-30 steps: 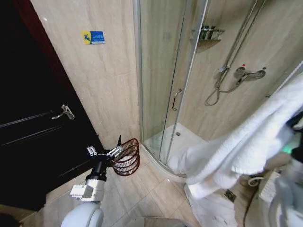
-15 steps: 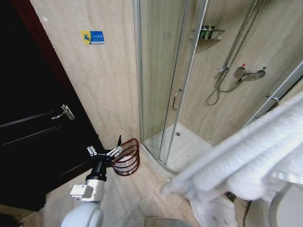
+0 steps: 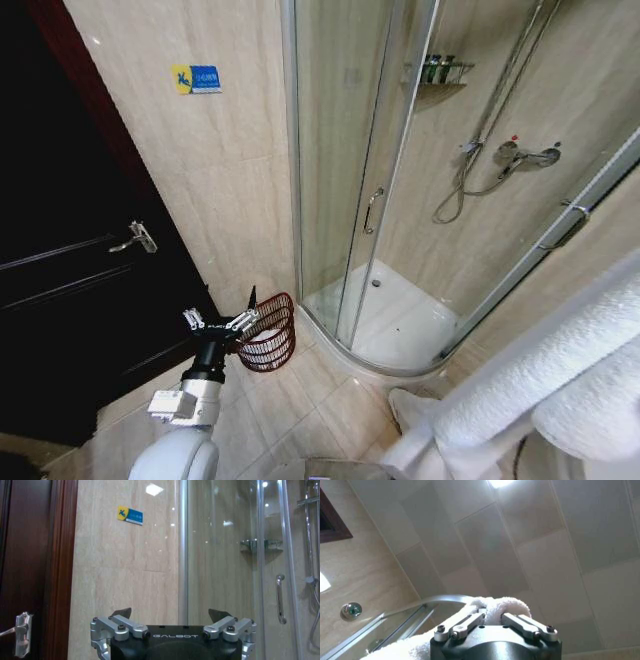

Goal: Discard the used towel into the hamper.

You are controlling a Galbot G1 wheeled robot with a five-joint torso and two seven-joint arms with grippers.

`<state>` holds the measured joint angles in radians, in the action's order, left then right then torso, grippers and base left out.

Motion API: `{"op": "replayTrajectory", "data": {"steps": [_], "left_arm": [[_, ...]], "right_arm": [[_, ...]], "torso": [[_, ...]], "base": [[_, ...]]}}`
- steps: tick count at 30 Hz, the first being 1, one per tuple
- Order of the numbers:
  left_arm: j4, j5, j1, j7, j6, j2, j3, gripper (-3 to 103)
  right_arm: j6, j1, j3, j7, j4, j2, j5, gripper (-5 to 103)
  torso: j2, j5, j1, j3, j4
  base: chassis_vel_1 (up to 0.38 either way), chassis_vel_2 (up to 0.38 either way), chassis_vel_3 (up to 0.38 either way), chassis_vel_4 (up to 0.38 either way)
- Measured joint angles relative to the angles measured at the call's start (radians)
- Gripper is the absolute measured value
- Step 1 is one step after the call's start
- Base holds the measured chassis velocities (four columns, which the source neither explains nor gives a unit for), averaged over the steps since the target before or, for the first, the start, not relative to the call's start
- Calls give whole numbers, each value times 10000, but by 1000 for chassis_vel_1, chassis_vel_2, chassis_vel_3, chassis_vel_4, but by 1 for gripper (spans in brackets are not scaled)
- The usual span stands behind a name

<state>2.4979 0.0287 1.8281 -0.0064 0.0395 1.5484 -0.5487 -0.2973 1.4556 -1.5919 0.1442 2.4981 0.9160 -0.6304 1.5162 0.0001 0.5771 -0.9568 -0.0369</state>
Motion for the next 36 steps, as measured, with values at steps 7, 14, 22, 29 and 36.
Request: {"op": "replayTrajectory", "data": {"steps": [7,14,22,29,36], "left_arm": [[0,0,0,0,0,2,1,100],[0,0,0,0,0,0,1,100],[0,0,0,-3,0,-6,-3,100],[0,0,0,0,0,0,2,100],[0,0,0,2,0,1,2,100]], "right_arm": [[121,85,-383,41,43,-84,-246,3],[237,229,-804,117,41,-115,-636,3],[259,392,-1085,171,41,-234,-1273,3],[267,325,-1104,171,30,-577,-1486,3],[334,-110,-451,155,27,-1076,-1444,3]], "torso": [[0,1,0,0,-1],[0,-2,-1,0,0],[0,-12,-1,0,-1],[-1,8,-1,-1,2],[-1,-6,-1,-1,0]], "base": [[34,26,-27,-26],[149,156,-147,-147],[173,181,-170,-168],[-14,-8,23,12],[-2,-4,47,52]]}}
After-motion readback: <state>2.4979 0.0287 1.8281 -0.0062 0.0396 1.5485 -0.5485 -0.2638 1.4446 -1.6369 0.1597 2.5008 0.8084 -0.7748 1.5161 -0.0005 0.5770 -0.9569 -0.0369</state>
